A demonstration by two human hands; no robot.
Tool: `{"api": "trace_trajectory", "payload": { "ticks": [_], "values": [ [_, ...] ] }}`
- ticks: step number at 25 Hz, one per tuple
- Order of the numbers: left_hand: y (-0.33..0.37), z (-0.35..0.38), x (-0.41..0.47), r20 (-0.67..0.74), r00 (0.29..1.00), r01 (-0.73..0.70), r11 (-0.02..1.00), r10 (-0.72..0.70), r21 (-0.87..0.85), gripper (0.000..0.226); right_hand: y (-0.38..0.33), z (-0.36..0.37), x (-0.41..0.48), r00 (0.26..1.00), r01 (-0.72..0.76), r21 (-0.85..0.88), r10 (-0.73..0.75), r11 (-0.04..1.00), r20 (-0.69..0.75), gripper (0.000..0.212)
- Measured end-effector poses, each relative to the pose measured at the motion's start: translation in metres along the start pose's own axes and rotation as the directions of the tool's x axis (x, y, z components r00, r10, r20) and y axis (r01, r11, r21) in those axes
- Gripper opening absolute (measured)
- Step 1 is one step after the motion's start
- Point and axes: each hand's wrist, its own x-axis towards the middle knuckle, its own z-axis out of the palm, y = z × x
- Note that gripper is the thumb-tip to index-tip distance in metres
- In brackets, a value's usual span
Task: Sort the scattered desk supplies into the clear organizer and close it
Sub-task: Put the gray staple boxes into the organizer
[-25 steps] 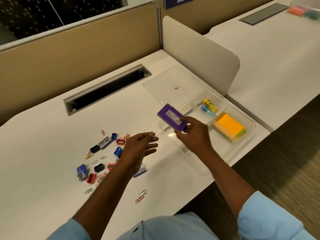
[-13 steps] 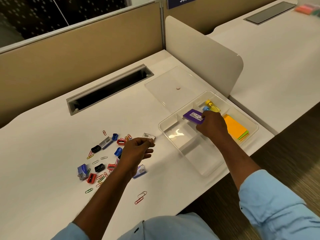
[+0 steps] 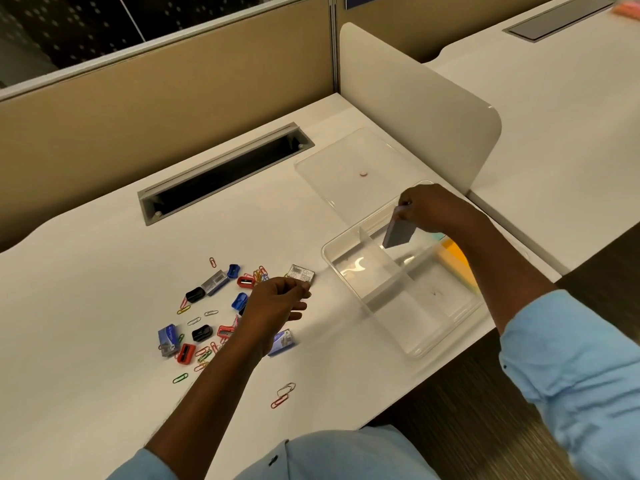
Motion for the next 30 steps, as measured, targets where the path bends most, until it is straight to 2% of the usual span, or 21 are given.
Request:
{"api": "trace_trajectory", "payload": {
  "ticks": [2, 6, 12, 16, 20, 30],
  "values": [
    [0.0, -0.001, 0.001, 0.001, 1.0, 0.0, 1.0, 0.0, 0.008, 0.013, -0.008, -0.001, 0.013, 0.997, 0.052, -0.11, -0.047, 0.993, 0.055, 0.023],
    [-0.001, -0.005, 0.003, -0.005, 1.0, 0.008, 1.0, -0.008, 0.001, 0.014, -0.022, 0.007, 0.028, 0.961, 0.155, -0.335, -0.063, 0.929, 0.269, 0.025],
    [-0.002, -0.008, 0.01, -0.005, 0.999, 0.04, 0.999, -0.04, -0.009, 0.024, -0.023, 0.02, 0.044, 0.907, 0.212, -0.44, -0.008, 0.872, 0.42, 0.031],
    [-0.001, -0.011, 0.012, 0.003, 0.999, 0.045, 0.999, -0.045, -0.011, 0.027, -0.017, 0.036, 0.054, 0.927, 0.23, -0.435, -0.06, 0.871, 0.37, 0.027],
    [-0.002, -0.012, 0.014, 0.005, 0.998, 0.058, 0.998, -0.058, 0.009, 0.029, -0.004, 0.063, 0.056, 0.964, 0.239, -0.381, -0.17, 0.893, 0.206, 0.031],
    [-0.005, -0.013, 0.016, -0.008, 0.998, 0.064, 0.998, -0.064, 0.026, 0.024, 0.009, 0.103, 0.049, 0.991, 0.122, -0.188, -0.109, 0.975, 0.075, 0.023]
  ]
}}
